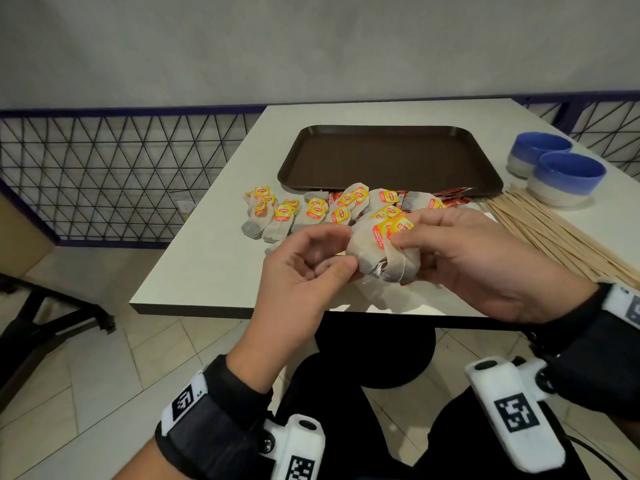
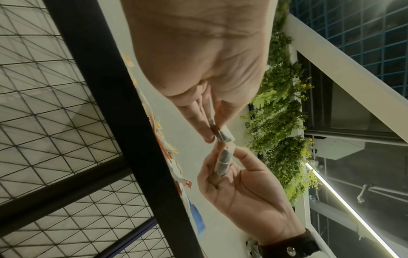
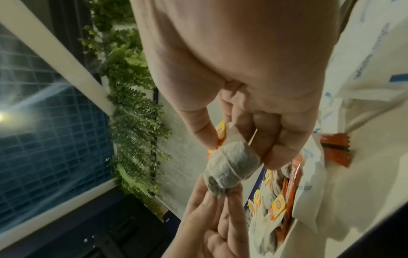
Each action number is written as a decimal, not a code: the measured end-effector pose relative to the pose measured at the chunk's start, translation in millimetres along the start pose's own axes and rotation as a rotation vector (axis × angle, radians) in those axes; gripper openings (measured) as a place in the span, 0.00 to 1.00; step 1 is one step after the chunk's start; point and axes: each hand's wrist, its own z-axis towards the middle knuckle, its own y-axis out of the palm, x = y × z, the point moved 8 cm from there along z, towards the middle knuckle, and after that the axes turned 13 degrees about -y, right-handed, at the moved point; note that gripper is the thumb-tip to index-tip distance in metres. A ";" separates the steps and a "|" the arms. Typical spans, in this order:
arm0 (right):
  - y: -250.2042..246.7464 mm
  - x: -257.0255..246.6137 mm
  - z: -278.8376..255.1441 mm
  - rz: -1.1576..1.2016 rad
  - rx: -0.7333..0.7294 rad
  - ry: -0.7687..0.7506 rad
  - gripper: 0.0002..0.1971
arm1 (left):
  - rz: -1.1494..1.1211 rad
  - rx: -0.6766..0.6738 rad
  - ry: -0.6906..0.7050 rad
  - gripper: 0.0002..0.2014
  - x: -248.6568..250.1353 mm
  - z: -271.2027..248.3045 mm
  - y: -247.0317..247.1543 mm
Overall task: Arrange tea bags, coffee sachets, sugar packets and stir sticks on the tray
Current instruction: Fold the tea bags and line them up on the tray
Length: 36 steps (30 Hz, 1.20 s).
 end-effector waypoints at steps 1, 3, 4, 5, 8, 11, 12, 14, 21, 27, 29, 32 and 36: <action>0.9 -0.6 0.4 -0.017 -0.006 -0.012 0.10 | -0.005 -0.024 -0.023 0.14 -3.2 1.7 0.1; 0.8 0.6 1.4 -0.011 0.001 -0.012 0.10 | -0.021 -0.040 -0.056 0.16 -7.0 2.9 -0.6; 0.0 2.1 2.1 0.015 0.011 -0.004 0.10 | -0.014 -0.027 -0.060 0.18 -7.7 2.8 -1.1; -0.7 4.3 2.7 0.048 0.021 0.010 0.10 | 0.000 -0.006 -0.059 0.19 -8.2 2.3 -2.0; -0.8 10.5 2.6 0.143 0.048 0.069 0.08 | 0.000 0.025 -0.059 0.21 -6.6 -1.9 0.7; 0.8 14.8 1.2 0.165 0.047 0.110 0.06 | 0.039 0.033 -0.069 0.21 -6.0 -3.0 3.8; 1.0 15.1 0.7 0.158 0.044 0.113 0.05 | 0.049 0.038 -0.069 0.20 -5.9 -2.6 3.7; -0.2 14.5 0.5 0.141 0.042 0.103 0.05 | 0.053 0.051 -0.076 0.19 -6.6 -1.2 2.5; -2.1 8.1 1.2 0.052 0.016 0.022 0.04 | 0.021 0.037 -0.091 0.20 -7.4 -0.1 0.1; -0.4 6.3 -0.6 0.047 -0.005 -0.008 0.06 | 0.014 0.044 -0.088 0.19 -6.3 -0.6 -1.0; -0.1 6.0 -1.0 0.053 -0.009 -0.016 0.07 | 0.020 0.041 -0.096 0.18 -6.1 -1.2 -0.3; -1.3 4.9 -1.5 0.042 -0.022 -0.031 0.08 | -0.007 0.027 -0.119 0.19 -9.4 -0.6 -0.9; -1.6 -2.6 -2.9 -0.082 -0.073 -0.084 0.14 | -0.176 -0.024 -0.206 0.13 -13.0 1.7 1.5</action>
